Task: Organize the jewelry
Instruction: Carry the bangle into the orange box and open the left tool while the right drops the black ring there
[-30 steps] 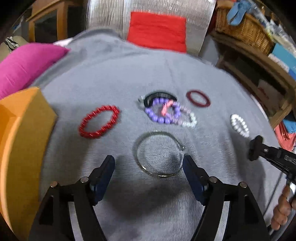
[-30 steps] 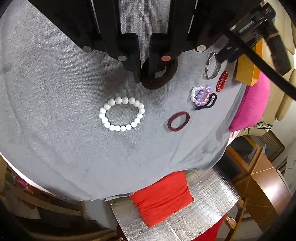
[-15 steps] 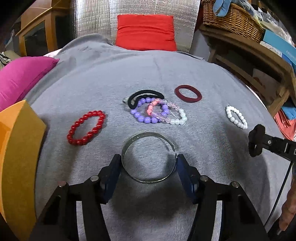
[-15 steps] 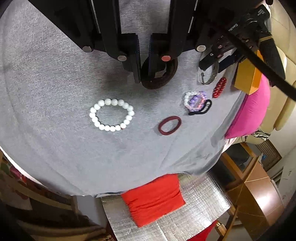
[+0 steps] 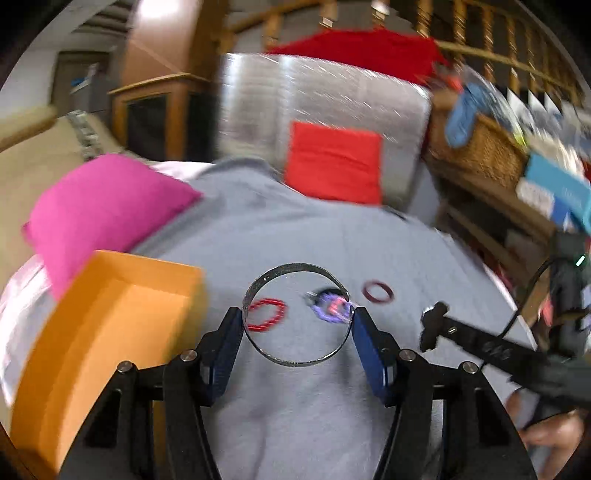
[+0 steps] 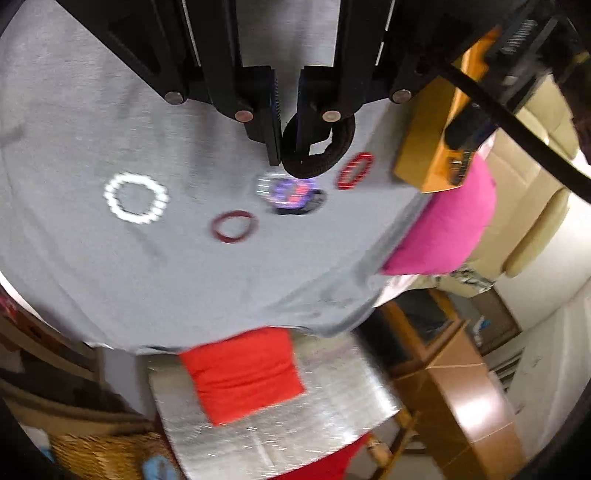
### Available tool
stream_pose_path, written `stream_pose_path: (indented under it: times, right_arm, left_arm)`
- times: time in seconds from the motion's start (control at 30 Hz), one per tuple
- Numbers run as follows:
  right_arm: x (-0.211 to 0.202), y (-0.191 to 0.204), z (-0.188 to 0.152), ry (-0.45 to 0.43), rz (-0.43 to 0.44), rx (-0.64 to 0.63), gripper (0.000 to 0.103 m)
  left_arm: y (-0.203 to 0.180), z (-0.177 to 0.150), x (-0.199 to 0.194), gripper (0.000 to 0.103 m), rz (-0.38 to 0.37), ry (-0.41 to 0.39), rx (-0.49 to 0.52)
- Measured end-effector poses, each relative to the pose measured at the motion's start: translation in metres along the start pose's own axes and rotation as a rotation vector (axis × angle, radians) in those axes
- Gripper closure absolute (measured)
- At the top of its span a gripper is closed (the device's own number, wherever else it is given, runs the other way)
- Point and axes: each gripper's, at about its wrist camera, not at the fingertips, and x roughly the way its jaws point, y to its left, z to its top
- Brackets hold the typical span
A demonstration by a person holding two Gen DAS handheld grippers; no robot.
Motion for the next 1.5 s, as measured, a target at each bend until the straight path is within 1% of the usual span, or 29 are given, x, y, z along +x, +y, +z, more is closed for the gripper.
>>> stream_pose_path:
  times: [0.03,0.07,0.17,0.23,0.27,0.37,0.43,0.47,0.53,0.6,0.67,0.83,0.87,0.97,1.03,1.07,1.1,1.13,1.17,1.2,1.23,1.33,1.43,1.5]
  right_arm:
    - [0.001,0.013,0.001,0.002,0.023,-0.018,0.095]
    - [0.002,0.023,0.001,0.006,0.044,-0.031,0.095]
    - [0.012,0.068,-0.001,0.039,0.126,-0.096,0.095]
    - [0.022,0.101,-0.003,0.064,0.164,-0.169,0.095]
    - [0.028,0.118,-0.004,0.075,0.177,-0.211,0.095]
    - [0.048,0.162,-0.005,0.113,0.211,-0.298,0.095]
    - [0.069,0.191,-0.004,0.151,0.220,-0.340,0.095]
    - [0.081,0.201,-0.004,0.174,0.222,-0.354,0.095]
    - [0.100,0.219,-0.008,0.218,0.219,-0.374,0.095]
    - [0.123,0.230,-0.007,0.277,0.209,-0.395,0.095]
    - [0.149,0.236,-0.006,0.320,0.178,-0.414,0.095]
    - [0.190,0.242,0.000,0.389,0.133,-0.479,0.093]
    - [0.196,0.245,-0.001,0.399,0.126,-0.492,0.092]
    - [0.208,0.251,-0.004,0.421,0.104,-0.527,0.092]
    - [0.217,0.254,-0.007,0.447,0.084,-0.538,0.092]
    - [0.220,0.256,-0.007,0.453,0.075,-0.543,0.089]
    - [0.220,0.257,-0.006,0.448,0.060,-0.553,0.083]
    - [0.217,0.258,-0.005,0.437,0.052,-0.560,0.079]
    - [0.212,0.257,-0.003,0.420,0.056,-0.561,0.070]
    - [0.208,0.257,-0.002,0.402,0.065,-0.557,0.064]
    - [0.200,0.254,0.001,0.371,0.074,-0.546,0.063]
    - [0.172,0.240,0.009,0.287,0.100,-0.507,0.063]
    - [0.138,0.213,0.016,0.229,0.100,-0.450,0.063]
    - [0.115,0.191,0.019,0.193,0.100,-0.414,0.063]
  left_arm:
    - [0.015,0.006,-0.016,0.041,0.017,-0.017,-0.035]
    - [0.026,0.010,-0.025,0.041,0.032,-0.027,-0.052]
    - [0.071,0.025,-0.049,0.041,0.109,-0.060,-0.093]
    - [0.107,0.030,-0.054,0.041,0.179,-0.064,-0.115]
    - [0.122,0.030,-0.052,0.041,0.201,-0.052,-0.128]
    - [0.164,0.025,-0.029,0.041,0.223,0.027,-0.177]
    - [0.184,0.015,-0.006,0.041,0.253,0.092,-0.174]
    - [0.193,0.009,0.004,0.041,0.249,0.125,-0.175]
    - [0.204,0.000,0.026,0.041,0.247,0.178,-0.178]
    - [0.210,-0.006,0.050,0.041,0.262,0.224,-0.151]
    - [0.218,-0.010,0.064,0.041,0.265,0.256,-0.136]
    - [0.230,-0.010,0.102,0.041,0.297,0.310,-0.119]
    - [0.233,-0.010,0.110,0.041,0.302,0.320,-0.117]
    - [0.236,-0.008,0.118,0.041,0.330,0.327,-0.085]
    - [0.235,-0.007,0.119,0.040,0.319,0.322,-0.079]
    - [0.235,-0.006,0.118,0.040,0.308,0.326,-0.083]
    - [0.234,-0.006,0.118,0.040,0.306,0.331,-0.081]
    - [0.232,-0.007,0.116,0.040,0.312,0.332,-0.067]
    - [0.230,-0.006,0.114,0.040,0.322,0.330,-0.054]
    - [0.227,-0.007,0.110,0.040,0.338,0.325,-0.035]
    - [0.225,-0.007,0.104,0.040,0.349,0.318,-0.022]
    - [0.218,-0.005,0.083,0.040,0.350,0.284,0.008]
    - [0.203,-0.003,0.061,0.040,0.351,0.255,0.046]
    - [0.191,0.004,0.052,0.040,0.339,0.237,0.053]
